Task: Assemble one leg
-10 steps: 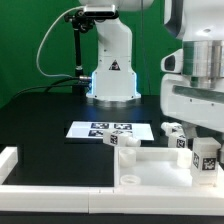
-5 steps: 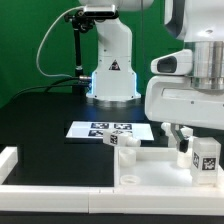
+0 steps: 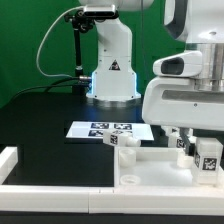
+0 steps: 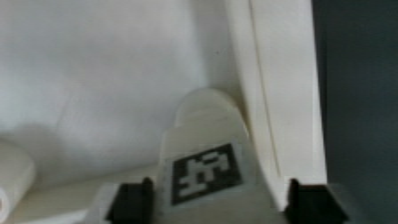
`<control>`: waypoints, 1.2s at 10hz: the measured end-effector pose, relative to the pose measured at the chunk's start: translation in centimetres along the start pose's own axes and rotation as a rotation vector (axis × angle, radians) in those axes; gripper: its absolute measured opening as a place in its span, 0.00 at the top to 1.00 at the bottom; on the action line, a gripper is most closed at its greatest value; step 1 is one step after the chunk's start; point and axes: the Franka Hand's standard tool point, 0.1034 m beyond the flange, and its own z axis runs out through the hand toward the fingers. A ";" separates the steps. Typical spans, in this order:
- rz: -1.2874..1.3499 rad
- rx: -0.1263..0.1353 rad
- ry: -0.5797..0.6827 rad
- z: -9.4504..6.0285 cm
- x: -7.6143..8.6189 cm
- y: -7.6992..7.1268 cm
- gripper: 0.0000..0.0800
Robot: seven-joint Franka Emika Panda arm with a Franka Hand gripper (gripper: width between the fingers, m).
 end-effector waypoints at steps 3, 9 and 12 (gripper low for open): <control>0.333 -0.005 0.007 0.1 -0.2 -0.2 0.64; 1.269 0.008 -0.036 0.3 0.2 -0.4 0.64; 0.997 0.006 -0.040 0.4 -0.1 -0.5 0.54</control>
Offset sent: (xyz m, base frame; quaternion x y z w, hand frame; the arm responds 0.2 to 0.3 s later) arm -0.0078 -0.0084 -0.0006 -0.0834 0.0254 0.3478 0.9335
